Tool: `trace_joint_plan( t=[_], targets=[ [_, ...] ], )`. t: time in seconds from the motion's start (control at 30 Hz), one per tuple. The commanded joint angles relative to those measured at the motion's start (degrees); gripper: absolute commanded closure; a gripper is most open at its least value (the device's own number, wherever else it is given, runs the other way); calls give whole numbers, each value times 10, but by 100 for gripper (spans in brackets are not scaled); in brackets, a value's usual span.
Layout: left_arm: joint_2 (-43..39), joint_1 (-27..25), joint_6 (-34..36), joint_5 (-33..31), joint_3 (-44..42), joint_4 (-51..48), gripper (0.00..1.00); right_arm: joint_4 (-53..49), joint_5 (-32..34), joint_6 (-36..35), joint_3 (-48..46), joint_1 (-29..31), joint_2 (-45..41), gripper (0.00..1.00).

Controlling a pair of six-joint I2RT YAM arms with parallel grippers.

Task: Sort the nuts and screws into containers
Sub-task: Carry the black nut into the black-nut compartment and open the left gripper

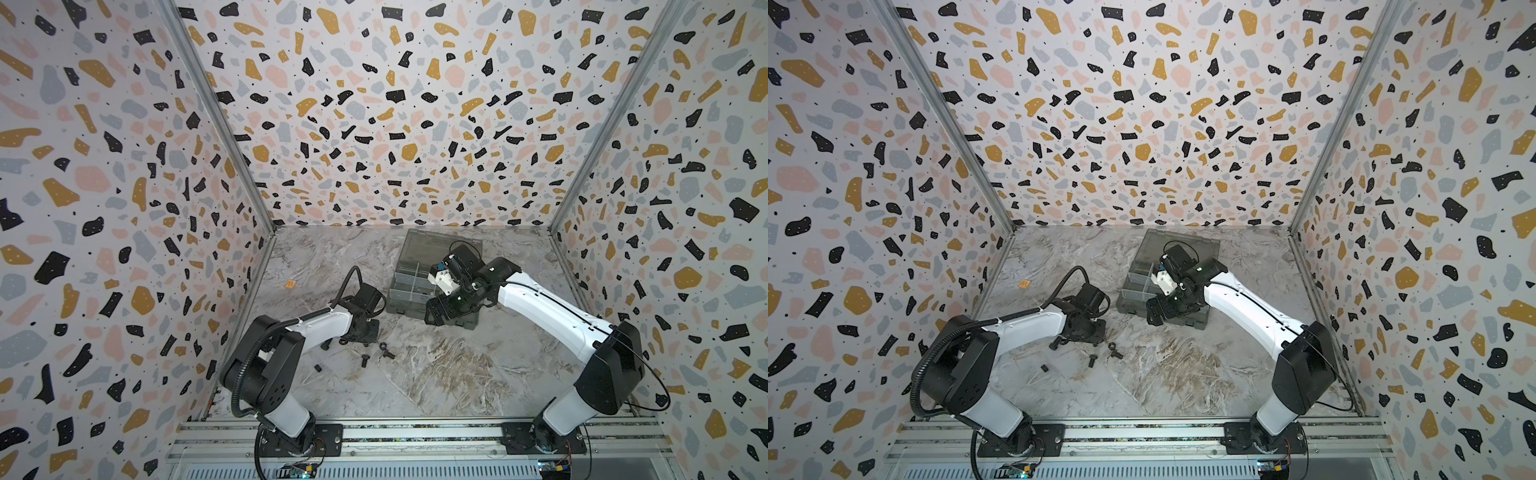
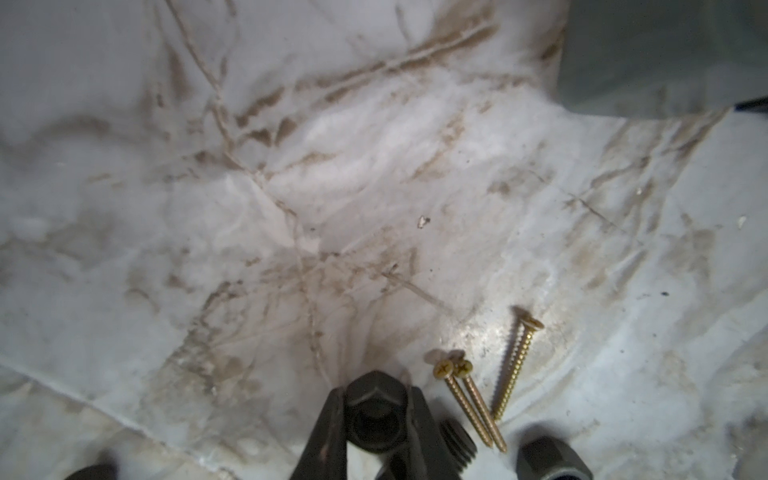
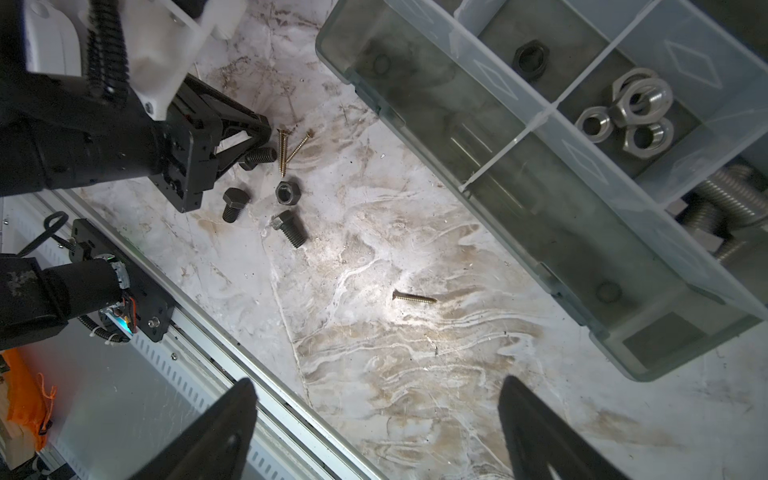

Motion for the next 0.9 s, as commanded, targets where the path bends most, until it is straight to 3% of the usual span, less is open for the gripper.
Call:
trace_joint_plan(
  t=[0.0,0.43,0.87],
  targets=[
    [-8,3,15,0,34,-29,84,-4,11,5,-1,-1,-25,8],
    [26,3,33,8,141,-73,84,-1,10,4,-13,-38,-40,8],
    [177,-32,51,52,406,-111,84,8,9,-8,-11,-94,-32,8]
  ],
)
